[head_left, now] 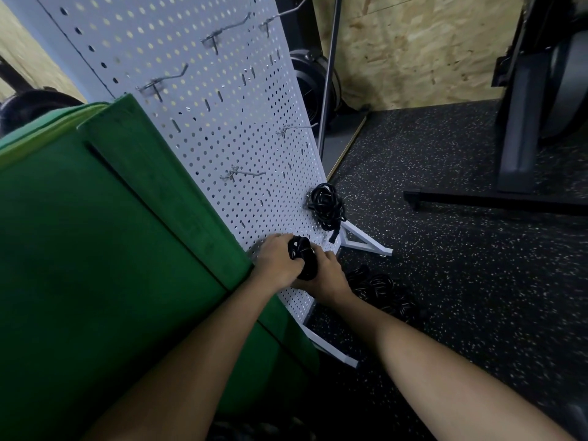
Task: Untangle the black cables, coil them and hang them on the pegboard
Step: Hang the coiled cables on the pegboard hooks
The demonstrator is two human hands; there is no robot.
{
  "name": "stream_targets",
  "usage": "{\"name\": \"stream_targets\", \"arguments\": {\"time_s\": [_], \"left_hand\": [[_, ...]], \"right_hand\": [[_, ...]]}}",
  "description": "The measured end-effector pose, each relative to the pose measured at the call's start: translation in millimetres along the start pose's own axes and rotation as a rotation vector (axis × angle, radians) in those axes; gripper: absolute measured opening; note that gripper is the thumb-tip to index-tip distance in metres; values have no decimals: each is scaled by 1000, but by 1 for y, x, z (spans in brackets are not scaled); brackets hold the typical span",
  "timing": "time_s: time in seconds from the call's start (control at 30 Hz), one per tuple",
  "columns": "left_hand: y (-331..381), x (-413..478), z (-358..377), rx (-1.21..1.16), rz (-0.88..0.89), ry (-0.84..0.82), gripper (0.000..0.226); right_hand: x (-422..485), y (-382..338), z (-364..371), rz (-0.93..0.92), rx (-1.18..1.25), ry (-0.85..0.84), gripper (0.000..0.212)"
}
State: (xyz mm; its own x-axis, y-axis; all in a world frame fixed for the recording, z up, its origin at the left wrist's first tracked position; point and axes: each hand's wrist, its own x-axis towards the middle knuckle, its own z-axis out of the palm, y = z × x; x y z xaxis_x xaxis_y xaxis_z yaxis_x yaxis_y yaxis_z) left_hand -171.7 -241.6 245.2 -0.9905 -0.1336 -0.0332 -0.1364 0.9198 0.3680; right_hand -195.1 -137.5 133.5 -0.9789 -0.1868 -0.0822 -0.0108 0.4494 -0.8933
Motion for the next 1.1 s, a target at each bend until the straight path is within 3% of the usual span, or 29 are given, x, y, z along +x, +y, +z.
{"name": "stream_targets", "arguments": {"time_s": [0.2, 0.4, 0.6, 0.83, 1.1], "left_hand": [[2, -11, -3, 7, 53, 6, 67], [15, -26, -1, 57, 315, 107, 45], [32, -32, 28, 72, 483, -80, 38], [43, -28, 115, 16, 269, -330, 42], [24, 4, 223, -124, -70, -338, 56]], "right_hand": [[-11, 10, -19, -24, -53, -32, 110], [-27, 24, -56, -53, -151, -71, 104], [-50, 59, -102, -28, -340, -108, 94], [-70, 108, -143, 57, -515, -130, 79], [-61, 158, -142, 85, -560, -182, 78]]}}
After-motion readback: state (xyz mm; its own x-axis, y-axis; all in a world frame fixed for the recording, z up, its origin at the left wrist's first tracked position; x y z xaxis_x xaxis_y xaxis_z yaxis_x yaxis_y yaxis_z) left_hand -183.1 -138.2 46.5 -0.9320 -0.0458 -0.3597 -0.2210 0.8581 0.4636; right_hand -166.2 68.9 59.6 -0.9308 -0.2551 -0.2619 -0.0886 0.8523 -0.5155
